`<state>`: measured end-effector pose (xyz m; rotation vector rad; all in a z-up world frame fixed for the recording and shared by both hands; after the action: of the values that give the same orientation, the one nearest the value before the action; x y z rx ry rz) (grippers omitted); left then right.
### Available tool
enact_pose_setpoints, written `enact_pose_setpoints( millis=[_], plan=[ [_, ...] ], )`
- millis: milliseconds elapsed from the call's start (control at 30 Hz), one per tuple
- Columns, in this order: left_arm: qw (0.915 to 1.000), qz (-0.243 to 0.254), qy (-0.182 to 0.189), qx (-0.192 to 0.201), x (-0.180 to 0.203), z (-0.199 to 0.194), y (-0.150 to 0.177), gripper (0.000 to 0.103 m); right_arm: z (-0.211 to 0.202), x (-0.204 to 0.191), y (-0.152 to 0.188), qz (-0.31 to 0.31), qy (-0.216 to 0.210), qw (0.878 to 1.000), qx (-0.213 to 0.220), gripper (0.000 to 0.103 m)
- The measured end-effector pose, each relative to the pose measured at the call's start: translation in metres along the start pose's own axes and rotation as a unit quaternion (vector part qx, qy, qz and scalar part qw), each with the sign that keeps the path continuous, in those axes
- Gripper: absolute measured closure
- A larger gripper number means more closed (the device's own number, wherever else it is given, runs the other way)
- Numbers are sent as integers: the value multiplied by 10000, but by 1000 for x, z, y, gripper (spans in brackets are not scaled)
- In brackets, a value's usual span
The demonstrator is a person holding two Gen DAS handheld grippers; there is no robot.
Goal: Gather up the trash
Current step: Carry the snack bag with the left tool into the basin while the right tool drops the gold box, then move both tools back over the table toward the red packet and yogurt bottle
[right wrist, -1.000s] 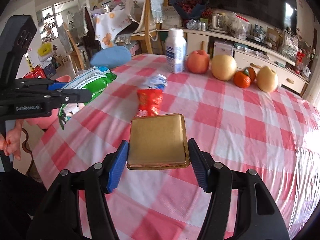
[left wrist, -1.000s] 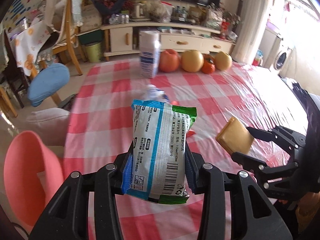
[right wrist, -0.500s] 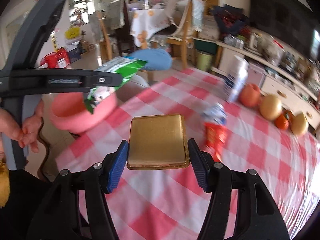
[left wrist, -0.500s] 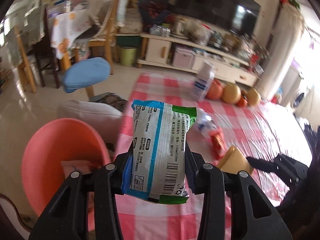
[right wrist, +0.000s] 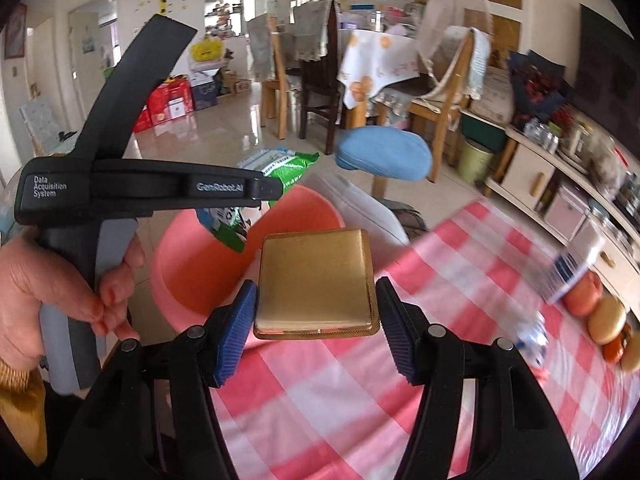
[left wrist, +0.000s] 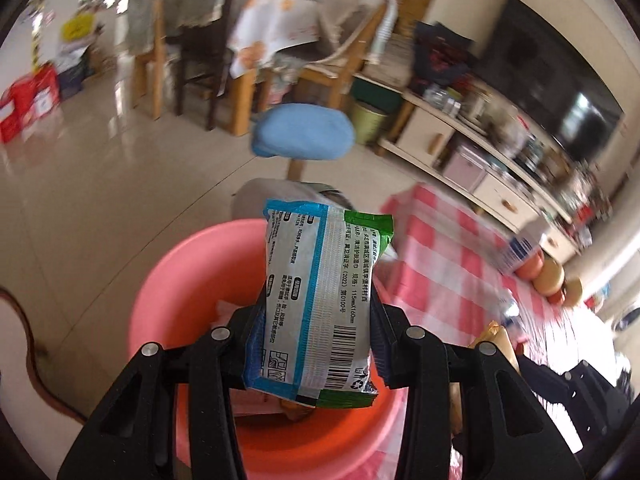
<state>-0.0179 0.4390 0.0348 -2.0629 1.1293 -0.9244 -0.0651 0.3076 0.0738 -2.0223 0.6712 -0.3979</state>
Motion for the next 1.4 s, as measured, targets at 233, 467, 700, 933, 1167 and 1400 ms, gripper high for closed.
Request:
enact_pose_setpoints(
  millis=[233,467,700,933,1167,1400],
  plan=[
    [9984,-397,-380,-90,-37,14,2,51,39,-17,1,-289,-78,9994,-190,37],
    [9991,-119,-392,136,-23,0,-3,23,28,8,18,170,267,9995,4,16],
    [9983,223,-22,546,19,-15,-14,14,-5,41,36,789,555,9951,206,11],
    [9930,587,614,820,72,-24,-16,11,-42,69,49,1086,747,9901,488,5],
    [9904,750,834,808,108,-28,-11,11,-71,91,64,1169,945,9871,557,4],
    [9876,1095,881,701,146,-31,-1,11,-98,111,78,1094,1185,9855,523,4]
  ],
)
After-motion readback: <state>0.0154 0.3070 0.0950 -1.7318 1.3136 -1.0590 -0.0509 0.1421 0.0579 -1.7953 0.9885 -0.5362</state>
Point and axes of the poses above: each gripper's, at about its wrist camera, not at the fingertips, and z roughly the way its jaws point, x to its right, y to its underside, the point moved 10 cm from there along z, roughly the way its jaws point, and after that the axes turned 12 degrees about x, right-handed, at the moved point
